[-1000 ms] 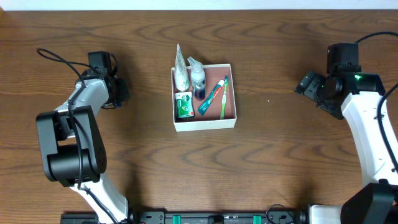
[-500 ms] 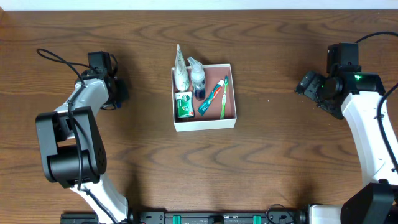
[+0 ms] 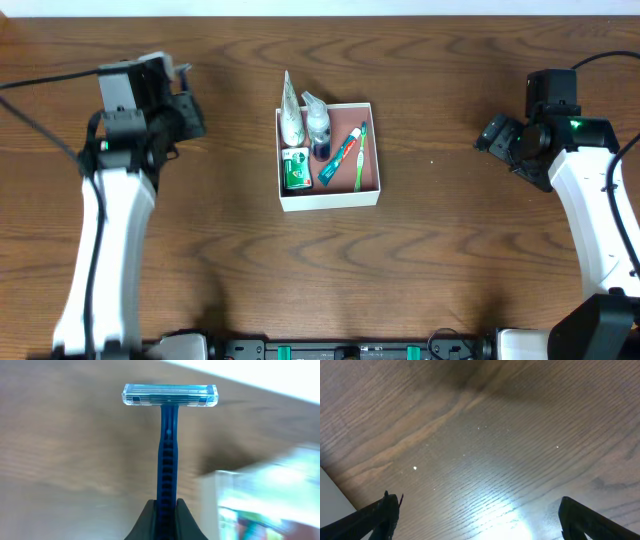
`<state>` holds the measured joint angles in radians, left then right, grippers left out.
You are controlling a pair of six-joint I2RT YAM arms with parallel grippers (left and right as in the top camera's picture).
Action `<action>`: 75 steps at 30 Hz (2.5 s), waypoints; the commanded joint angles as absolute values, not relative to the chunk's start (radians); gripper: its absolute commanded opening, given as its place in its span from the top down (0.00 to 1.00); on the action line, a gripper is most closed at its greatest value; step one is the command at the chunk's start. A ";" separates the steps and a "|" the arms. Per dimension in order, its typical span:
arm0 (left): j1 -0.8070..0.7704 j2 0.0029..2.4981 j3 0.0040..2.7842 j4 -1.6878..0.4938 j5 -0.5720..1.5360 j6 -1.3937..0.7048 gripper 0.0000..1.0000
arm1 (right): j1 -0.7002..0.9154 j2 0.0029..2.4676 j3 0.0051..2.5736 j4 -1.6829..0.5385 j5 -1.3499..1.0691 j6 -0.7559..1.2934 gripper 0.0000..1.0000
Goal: Pack container
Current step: 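Carry the razor into the box and open the left gripper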
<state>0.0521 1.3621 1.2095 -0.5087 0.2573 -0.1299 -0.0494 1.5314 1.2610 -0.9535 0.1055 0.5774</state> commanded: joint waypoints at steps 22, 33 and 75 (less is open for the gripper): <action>-0.687 1.470 1.229 -0.480 -0.050 -0.337 0.94 | -0.053 1.534 1.263 -0.955 0.112 0.590 0.01; -0.691 1.654 1.229 -0.375 -0.126 -0.388 0.94 | -0.053 1.534 1.263 -0.955 0.112 0.590 0.01; -0.691 1.668 1.229 -0.324 -0.128 -0.382 0.83 | -0.053 1.534 1.263 -0.955 0.112 0.590 0.01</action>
